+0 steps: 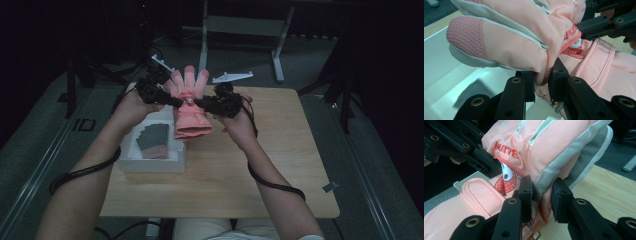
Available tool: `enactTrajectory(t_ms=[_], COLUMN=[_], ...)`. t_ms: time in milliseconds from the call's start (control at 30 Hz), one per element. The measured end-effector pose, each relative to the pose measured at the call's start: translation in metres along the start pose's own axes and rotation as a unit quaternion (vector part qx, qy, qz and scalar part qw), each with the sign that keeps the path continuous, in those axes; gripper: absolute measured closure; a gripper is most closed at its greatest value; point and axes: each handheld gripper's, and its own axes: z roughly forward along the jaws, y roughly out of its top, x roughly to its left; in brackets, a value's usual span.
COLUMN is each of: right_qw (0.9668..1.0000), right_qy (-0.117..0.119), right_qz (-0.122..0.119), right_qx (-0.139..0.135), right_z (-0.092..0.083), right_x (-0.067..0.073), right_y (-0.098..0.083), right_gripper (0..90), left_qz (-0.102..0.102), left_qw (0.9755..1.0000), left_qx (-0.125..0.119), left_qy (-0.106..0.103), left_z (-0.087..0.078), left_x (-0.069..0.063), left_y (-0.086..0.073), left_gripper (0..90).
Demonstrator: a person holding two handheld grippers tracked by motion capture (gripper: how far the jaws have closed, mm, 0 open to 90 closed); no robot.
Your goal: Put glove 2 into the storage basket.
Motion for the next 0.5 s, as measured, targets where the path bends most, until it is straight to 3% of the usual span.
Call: enactTrajectory(t_ms=[200, 367, 500], right_qw=[0.9999, 0.9995, 0.9990], right_qy=[0.012, 0.024, 0.024], right_qz=[-0.004, 0.004, 0.013], right_qx=[0.011, 0.020, 0.034], right_z=[0.036, 0.069, 0.091], right_x=[0.015, 0.029, 0.035], right_y=[0.008, 0.010, 0.005], right_gripper=[72.9, 73.2, 73.2], left_qz=[-0.008, -0.033, -0.048], left_qw=[0.9992, 0.9986, 0.9975], left_qx=[0.017, 0.030, 0.045], left_qy=[0.034, 0.030, 0.026], left_z=[-0.011, -0.014, -0.005], left_x=[0.023, 0.047, 0.064], left_y=[-0.019, -0.038, -0.051], left_gripper=[77.0, 77.0, 77.0])
